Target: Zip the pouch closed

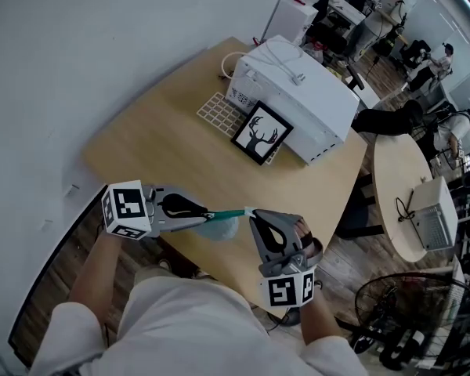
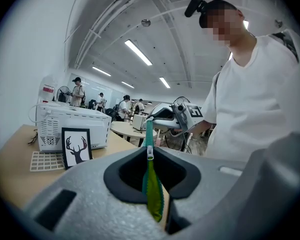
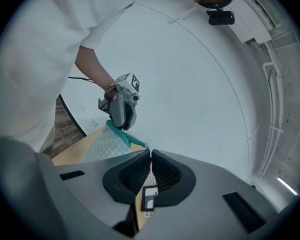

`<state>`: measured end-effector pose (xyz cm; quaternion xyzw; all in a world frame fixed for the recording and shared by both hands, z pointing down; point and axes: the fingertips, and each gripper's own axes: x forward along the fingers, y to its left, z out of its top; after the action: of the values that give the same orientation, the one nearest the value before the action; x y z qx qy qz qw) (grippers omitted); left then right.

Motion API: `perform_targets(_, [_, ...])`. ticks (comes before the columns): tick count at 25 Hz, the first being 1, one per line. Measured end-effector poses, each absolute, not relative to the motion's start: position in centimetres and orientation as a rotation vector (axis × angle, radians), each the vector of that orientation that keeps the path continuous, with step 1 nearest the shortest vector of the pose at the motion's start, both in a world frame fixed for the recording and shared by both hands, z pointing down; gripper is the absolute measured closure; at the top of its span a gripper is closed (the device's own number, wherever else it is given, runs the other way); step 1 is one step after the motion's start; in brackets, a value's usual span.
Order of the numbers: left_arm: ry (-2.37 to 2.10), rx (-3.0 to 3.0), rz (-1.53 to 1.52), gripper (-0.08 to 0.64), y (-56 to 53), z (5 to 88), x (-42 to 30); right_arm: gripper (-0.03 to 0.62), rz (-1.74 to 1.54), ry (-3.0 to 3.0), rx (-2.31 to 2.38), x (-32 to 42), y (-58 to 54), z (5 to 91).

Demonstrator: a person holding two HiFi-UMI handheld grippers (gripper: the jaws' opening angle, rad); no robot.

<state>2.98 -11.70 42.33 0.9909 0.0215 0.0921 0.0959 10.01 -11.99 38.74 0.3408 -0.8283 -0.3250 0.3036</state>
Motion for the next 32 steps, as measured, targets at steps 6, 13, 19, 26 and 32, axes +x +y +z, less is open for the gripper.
perform_targets(6, [0.069,2.95,0.288,0.514,-11.8,42.1,2.7,0.58,-0.847,-2.171,0.958,11.2,-11.7,38.2])
perform_targets(13, [0.092,2.955,0.288,0.514,-11.6,42.1,2.9,0.58,-0.843,-2.121,0.997,12.1,-10.9,38.4])
perform_targets(19, [0.073,2.953,0.314,0.514,-11.5,42.5,1.8,0.58,-0.816,-2.093,1.066,13.5,-10.7,37.7])
perform_targets(26, [0.046,2.943,0.325,0.515,-11.3,43.0,0.4,0.58,-0.795,-2.034,1.143,15.6,-10.6,37.4])
perform_targets(32, [0.033,2.923,0.297,0.515,-11.2,43.3,-0.1,0.58,-0.747,-2.032,1.147,15.6,-10.1,38.6])
